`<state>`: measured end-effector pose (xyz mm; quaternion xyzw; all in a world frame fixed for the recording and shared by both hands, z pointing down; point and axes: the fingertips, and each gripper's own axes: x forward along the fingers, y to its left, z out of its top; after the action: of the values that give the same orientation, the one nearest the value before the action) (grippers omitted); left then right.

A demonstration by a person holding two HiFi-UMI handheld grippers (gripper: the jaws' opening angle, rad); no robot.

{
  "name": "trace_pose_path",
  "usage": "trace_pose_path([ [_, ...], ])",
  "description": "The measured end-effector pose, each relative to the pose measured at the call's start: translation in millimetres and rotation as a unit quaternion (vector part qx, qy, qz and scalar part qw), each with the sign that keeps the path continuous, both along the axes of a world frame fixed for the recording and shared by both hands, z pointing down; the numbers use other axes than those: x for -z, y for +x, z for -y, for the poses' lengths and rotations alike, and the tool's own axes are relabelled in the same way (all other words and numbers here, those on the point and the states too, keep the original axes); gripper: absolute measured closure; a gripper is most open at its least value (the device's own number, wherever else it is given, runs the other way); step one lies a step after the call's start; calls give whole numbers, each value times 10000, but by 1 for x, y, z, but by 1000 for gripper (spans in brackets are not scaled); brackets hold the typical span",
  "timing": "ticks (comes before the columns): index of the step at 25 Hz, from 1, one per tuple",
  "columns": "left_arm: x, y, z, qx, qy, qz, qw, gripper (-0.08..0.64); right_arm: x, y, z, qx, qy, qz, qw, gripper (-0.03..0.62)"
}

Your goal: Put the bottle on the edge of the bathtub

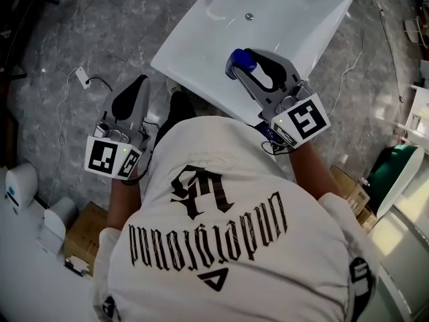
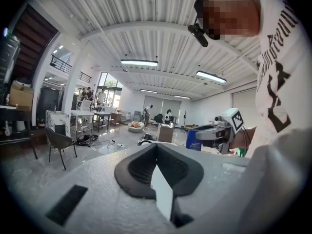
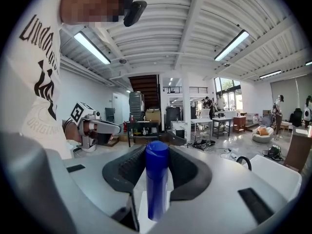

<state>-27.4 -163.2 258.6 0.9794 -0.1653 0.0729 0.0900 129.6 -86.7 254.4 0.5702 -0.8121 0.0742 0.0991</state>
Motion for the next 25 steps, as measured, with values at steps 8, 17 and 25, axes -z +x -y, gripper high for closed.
trace_pose_path([
  [8,-7,17,68,-318,-99,71,9994,546,-23,1,66,-128,-305,-79,9994,443],
  [17,-22,24,142,-530,-274,167,9981,546,-57,3,137,-247,-699,-227,9970,443],
  [25,-52,24,185,-673,-477,407,9958,545,-92,-3,187,-225,-1068,-289,9936,445],
])
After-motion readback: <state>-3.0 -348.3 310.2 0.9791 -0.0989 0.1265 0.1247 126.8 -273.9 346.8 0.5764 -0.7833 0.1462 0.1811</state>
